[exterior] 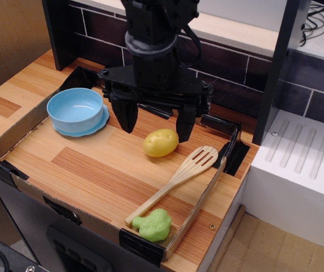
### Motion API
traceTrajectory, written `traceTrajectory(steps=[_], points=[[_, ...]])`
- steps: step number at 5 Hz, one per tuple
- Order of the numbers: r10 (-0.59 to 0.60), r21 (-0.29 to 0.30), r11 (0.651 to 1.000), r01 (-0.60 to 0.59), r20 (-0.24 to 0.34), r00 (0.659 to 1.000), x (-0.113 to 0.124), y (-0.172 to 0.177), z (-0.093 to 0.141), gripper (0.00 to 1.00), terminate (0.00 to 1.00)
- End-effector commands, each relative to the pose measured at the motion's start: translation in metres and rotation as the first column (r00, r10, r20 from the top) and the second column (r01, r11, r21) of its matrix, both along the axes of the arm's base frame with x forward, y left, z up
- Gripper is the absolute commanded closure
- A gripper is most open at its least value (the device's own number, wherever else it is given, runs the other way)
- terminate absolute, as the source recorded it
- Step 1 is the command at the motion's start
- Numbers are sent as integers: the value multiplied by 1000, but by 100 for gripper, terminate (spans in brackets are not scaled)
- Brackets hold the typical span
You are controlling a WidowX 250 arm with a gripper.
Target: Take bowl off plate
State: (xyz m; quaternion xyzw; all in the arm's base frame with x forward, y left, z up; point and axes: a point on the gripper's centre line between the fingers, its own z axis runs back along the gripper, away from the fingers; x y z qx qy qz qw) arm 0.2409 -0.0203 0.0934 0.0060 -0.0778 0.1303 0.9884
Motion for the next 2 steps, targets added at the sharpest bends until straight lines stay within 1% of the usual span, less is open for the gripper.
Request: traceTrajectory(steps=[1, 2], points=[[0, 0, 1000, 0, 0, 1000, 0, 0, 0, 0, 0], [-82, 20, 996, 81, 22, 996, -3, 27, 10, 0, 0]])
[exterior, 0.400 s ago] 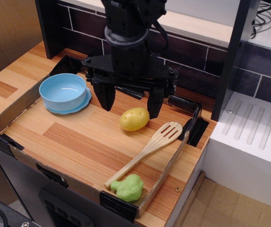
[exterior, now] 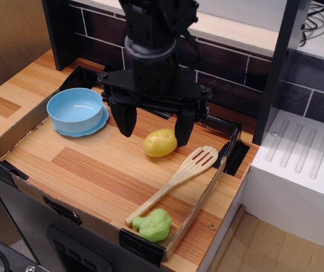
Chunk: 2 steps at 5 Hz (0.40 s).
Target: Take bowl off plate
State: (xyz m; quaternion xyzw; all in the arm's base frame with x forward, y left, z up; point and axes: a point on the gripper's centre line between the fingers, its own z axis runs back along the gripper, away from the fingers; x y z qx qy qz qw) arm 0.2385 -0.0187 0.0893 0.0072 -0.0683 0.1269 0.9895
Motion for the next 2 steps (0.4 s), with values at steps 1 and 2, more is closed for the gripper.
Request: traceTrajectory(steps=[1, 2], points=[[-183, 61, 981, 182, 13, 983, 5, 71, 23, 0, 0], [-249, 99, 964, 248, 6, 968, 13, 104, 25, 0, 0]])
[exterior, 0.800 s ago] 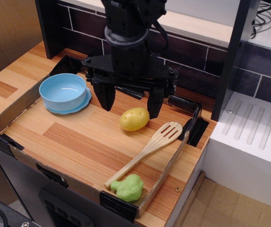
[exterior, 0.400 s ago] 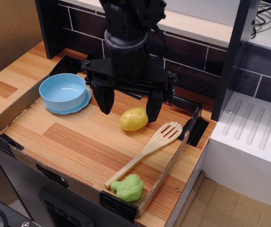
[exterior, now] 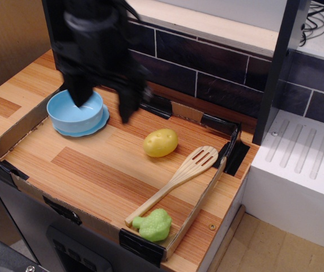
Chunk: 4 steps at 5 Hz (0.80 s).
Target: Take bowl off plate
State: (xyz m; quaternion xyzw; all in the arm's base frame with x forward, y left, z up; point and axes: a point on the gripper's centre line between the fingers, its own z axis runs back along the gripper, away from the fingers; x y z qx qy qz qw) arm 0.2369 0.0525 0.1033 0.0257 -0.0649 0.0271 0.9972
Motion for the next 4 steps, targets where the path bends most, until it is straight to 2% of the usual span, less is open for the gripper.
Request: traceTrajectory(steps=[1, 2, 3, 4], points=[[-142, 84, 987, 140, 21, 990, 21, 55, 0, 0, 0], [-188, 119, 975, 187, -5, 982, 32, 62, -26, 0, 0], [-209, 131, 970, 207, 1, 978, 39, 59, -44, 0, 0], [-206, 144, 968, 205, -5, 978, 43, 57, -50, 0, 0]])
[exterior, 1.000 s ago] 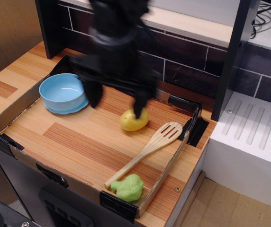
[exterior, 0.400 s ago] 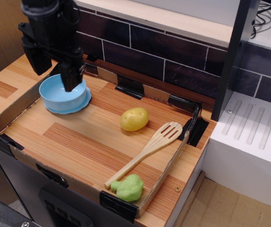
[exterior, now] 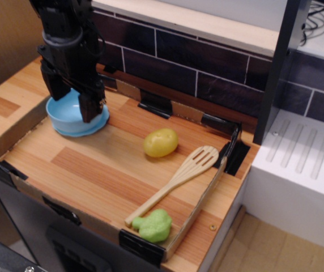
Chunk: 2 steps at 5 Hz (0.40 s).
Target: Take bowl off plate
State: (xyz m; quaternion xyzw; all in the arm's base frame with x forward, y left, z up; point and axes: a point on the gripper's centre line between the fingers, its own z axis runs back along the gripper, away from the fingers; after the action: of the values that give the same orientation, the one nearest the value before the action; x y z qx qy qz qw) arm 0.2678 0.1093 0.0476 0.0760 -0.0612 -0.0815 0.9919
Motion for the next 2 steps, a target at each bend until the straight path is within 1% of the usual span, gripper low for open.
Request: traceTrajectory(steps=[1, 2], points=[[10, 39, 999, -11, 15, 1000, 17, 1, -4, 0, 0], [26, 25, 999, -26, -5, 1000, 20, 3, -8, 100, 0]])
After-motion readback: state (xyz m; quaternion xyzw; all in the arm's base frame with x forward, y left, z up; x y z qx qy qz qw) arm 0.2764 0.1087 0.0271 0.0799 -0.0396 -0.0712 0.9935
